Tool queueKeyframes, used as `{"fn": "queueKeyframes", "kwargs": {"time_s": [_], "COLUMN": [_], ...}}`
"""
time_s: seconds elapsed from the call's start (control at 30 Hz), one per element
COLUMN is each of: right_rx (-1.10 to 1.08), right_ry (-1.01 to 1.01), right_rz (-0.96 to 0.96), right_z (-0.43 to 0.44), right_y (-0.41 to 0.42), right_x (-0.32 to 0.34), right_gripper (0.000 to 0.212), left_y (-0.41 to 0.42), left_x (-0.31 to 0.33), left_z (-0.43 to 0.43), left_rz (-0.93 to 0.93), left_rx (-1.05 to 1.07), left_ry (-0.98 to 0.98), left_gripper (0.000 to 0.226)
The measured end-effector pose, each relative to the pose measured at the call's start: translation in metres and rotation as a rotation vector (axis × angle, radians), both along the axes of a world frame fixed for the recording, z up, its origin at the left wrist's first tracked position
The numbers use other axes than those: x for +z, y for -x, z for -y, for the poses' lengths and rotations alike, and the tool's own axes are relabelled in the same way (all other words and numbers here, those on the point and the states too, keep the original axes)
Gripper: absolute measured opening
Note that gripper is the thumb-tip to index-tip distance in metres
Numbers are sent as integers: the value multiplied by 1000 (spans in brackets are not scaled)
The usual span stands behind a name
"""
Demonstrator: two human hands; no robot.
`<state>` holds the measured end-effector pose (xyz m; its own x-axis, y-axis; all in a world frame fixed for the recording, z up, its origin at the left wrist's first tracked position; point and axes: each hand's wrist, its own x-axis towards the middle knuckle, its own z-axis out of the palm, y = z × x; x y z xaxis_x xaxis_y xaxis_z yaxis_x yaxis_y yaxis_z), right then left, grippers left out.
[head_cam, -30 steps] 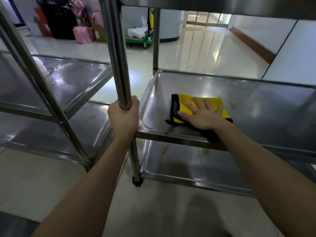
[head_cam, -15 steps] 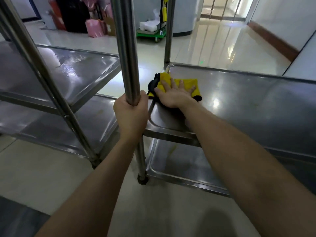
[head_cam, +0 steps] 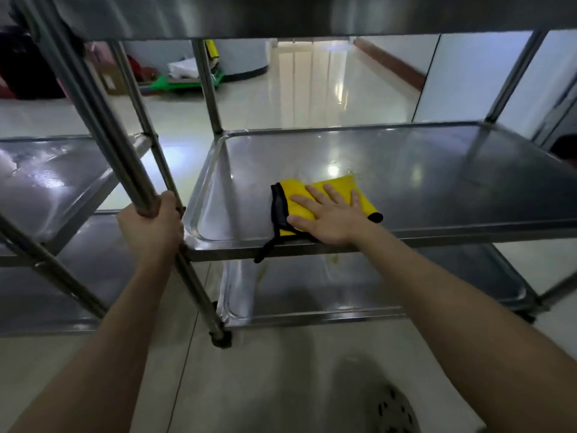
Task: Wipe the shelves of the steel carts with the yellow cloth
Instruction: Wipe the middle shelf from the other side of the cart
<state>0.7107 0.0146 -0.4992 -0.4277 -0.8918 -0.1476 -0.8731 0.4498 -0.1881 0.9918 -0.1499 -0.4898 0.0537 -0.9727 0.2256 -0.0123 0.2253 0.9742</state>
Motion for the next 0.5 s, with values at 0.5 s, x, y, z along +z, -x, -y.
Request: {"fn": "queueKeyframes", "kwargs": {"time_s": [0.5], "right_rx": [-134], "right_ry": [-32], "right_rz": [5], "right_z": [162], "right_y": [46], "right_x": [14], "right_gripper": [86], "left_y": [4], "left_x": [1], "left_z": [-18], "left_rz": [-65], "left_rx": [-33], "left_ry": [83], "left_gripper": [36]}}
